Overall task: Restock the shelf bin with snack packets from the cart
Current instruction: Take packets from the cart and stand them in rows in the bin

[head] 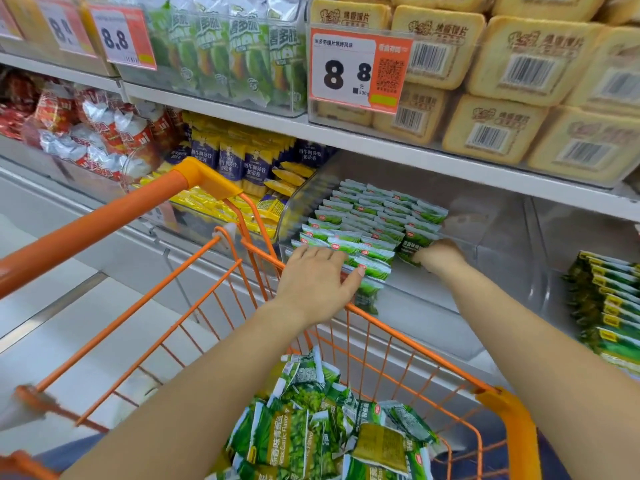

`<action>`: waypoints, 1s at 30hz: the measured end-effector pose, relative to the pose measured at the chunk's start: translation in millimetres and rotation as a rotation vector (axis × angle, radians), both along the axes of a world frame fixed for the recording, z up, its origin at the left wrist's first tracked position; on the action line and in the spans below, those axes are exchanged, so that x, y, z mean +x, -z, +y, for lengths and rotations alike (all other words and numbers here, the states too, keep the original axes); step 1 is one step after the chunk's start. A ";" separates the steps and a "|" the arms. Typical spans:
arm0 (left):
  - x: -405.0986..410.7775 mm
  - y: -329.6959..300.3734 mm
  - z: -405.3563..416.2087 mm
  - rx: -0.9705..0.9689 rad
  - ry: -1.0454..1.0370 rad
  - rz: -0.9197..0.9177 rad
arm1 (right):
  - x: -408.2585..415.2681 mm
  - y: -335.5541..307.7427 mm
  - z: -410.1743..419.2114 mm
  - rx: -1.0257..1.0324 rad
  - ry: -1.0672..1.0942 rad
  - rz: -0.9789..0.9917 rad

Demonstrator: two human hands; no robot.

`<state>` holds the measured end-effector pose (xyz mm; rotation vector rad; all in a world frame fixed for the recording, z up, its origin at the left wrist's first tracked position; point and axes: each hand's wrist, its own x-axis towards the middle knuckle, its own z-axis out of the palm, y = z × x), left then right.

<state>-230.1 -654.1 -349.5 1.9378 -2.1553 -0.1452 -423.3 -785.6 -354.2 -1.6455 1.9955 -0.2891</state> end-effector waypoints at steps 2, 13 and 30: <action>5.4 -10.7 9.8 0.046 0.064 0.145 | -1.3 -12.2 18.6 -0.120 -0.043 0.030; 56.1 -9.9 86.0 0.313 0.087 -0.043 | 24.8 -30.5 181.5 -0.470 -0.841 0.035; 51.5 23.1 82.2 0.705 0.081 -0.234 | 51.1 78.4 189.1 -0.094 -1.462 0.765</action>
